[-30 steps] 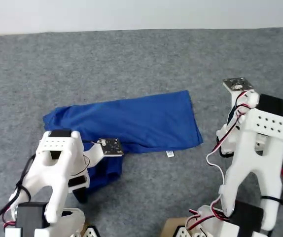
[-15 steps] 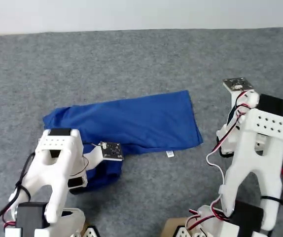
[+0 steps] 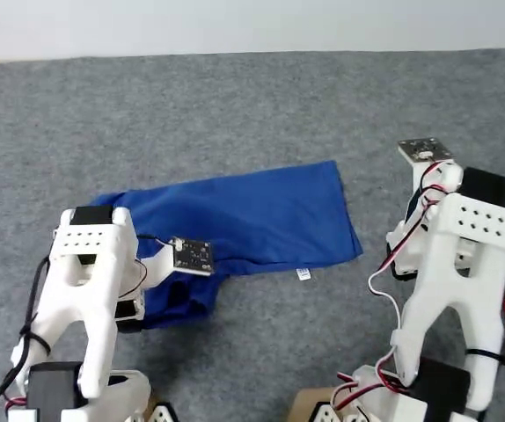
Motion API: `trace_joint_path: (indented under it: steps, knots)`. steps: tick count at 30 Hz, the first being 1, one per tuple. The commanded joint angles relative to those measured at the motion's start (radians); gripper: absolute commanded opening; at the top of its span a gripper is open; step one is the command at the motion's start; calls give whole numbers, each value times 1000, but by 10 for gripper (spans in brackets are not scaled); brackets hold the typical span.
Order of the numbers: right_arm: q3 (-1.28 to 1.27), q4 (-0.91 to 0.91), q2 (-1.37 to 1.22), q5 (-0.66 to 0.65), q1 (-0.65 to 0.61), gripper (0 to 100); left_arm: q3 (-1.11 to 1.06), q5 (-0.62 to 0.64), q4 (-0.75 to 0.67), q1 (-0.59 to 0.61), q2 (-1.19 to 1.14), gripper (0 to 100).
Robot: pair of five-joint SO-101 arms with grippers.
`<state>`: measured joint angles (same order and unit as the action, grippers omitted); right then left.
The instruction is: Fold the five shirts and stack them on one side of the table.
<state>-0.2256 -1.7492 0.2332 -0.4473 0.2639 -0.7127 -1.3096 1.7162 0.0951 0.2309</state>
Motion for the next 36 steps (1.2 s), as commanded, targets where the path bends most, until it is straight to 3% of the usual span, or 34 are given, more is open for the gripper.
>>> trace_joint_path:
  steps: [1,7,15,22,29,36]
  knots:
    - [11,-15,47,-5,12,9,74,-15,29,6,25,3]
    - [11,-8,47,-5,7,9,229,72,-40,3,23,3]
    - [11,-7,44,-5,7,9,259,135,-199,3,-3,3]
    - [6,-8,42,-5,7,9,361,218,-324,43,-204,3]
    - [5,-10,38,-5,7,9,631,245,-322,117,-460,3]
    - [5,-4,36,29,5,9,771,287,-319,91,-647,4]
